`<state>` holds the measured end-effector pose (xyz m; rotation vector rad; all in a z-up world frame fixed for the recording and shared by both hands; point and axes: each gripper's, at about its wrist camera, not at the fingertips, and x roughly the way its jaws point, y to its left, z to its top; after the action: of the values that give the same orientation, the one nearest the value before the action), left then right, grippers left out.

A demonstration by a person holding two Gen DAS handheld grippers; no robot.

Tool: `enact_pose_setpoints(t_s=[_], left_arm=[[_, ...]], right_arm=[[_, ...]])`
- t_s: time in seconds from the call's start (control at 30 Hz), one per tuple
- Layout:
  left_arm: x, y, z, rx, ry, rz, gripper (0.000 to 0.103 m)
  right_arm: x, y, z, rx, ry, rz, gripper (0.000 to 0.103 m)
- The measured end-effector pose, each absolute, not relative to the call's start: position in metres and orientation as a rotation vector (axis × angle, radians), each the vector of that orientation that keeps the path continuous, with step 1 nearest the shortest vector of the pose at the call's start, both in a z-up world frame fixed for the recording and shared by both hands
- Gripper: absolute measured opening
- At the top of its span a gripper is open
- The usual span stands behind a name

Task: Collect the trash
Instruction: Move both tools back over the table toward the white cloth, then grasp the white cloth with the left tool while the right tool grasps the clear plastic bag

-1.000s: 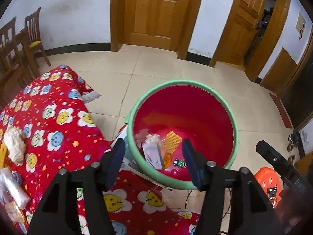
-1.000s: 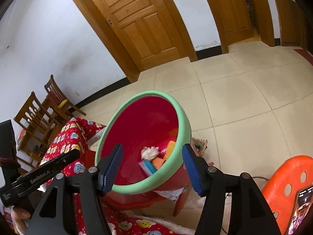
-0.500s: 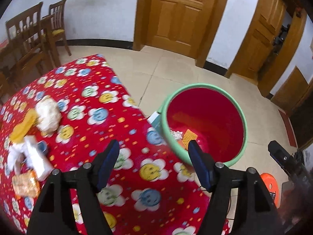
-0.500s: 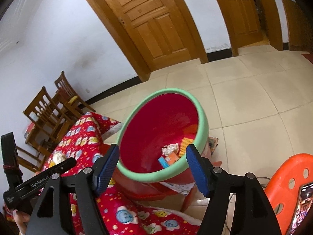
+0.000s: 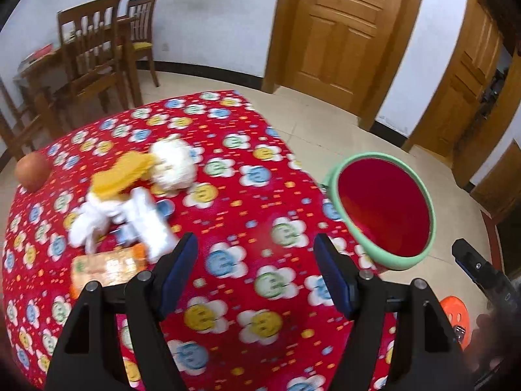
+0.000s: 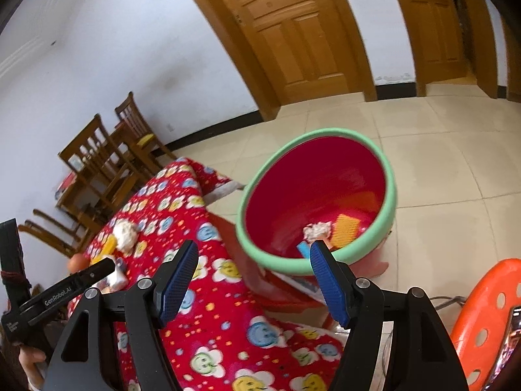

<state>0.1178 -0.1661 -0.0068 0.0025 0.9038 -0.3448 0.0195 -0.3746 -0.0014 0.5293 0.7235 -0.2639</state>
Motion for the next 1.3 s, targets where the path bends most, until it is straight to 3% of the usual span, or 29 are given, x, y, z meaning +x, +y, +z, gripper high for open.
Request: enact_pose_setpoints(t_s=[0.73, 1.13, 1.3], left_arm=[[0.164, -0.026, -0.034, -0.081, 0.934, -0.05, 0.074], [0.198, -0.001, -0.068, -0.122, 0.995, -0.097, 0.074], [0.202, -0.002, -0.073, -0.137, 0.99, -0.157, 0.063]], right_arm=[[0.053, -0.315, -0.01, 0.456, 0.804, -0.172, 0.073], [0.083, -0.28, -0.012, 0.39, 0.859, -0.135, 0.073], [0.099, -0.261, -0.014, 0.357, 0.879, -0.111, 0.073]])
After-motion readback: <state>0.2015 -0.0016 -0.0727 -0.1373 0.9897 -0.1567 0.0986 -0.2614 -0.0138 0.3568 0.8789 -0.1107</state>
